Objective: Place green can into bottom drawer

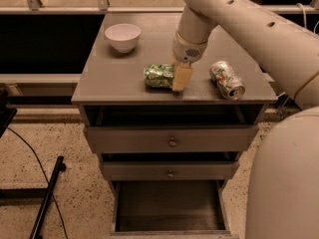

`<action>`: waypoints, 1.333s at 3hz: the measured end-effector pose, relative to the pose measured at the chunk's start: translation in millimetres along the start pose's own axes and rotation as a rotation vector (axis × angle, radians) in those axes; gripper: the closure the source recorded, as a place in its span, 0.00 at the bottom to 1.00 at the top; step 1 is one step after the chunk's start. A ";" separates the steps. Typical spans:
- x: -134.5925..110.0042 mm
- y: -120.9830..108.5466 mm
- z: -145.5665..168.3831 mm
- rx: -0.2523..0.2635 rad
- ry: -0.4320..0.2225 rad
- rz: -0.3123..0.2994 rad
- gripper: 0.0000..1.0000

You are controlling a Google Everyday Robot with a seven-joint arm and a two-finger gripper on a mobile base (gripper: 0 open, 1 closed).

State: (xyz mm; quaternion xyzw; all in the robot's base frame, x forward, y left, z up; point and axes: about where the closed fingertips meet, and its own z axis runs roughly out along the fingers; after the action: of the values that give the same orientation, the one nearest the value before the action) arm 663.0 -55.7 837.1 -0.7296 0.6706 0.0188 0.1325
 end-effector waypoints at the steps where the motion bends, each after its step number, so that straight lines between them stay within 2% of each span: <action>1: -13.8 1.4 -1.9 0.001 -0.037 -0.029 0.92; 2: -41.6 13.4 -15.7 0.009 -0.083 -0.072 1.00; 3: -67.5 38.6 -24.2 -0.010 -0.091 -0.123 1.00; 4: -58.6 90.3 -15.2 -0.037 -0.056 -0.136 1.00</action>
Offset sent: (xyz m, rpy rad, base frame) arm -0.0454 0.0639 0.0515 0.1188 -0.0455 0.1426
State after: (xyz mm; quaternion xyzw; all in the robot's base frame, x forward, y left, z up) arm 566.0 -8.0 848.6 -0.7750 0.6151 0.0424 0.1386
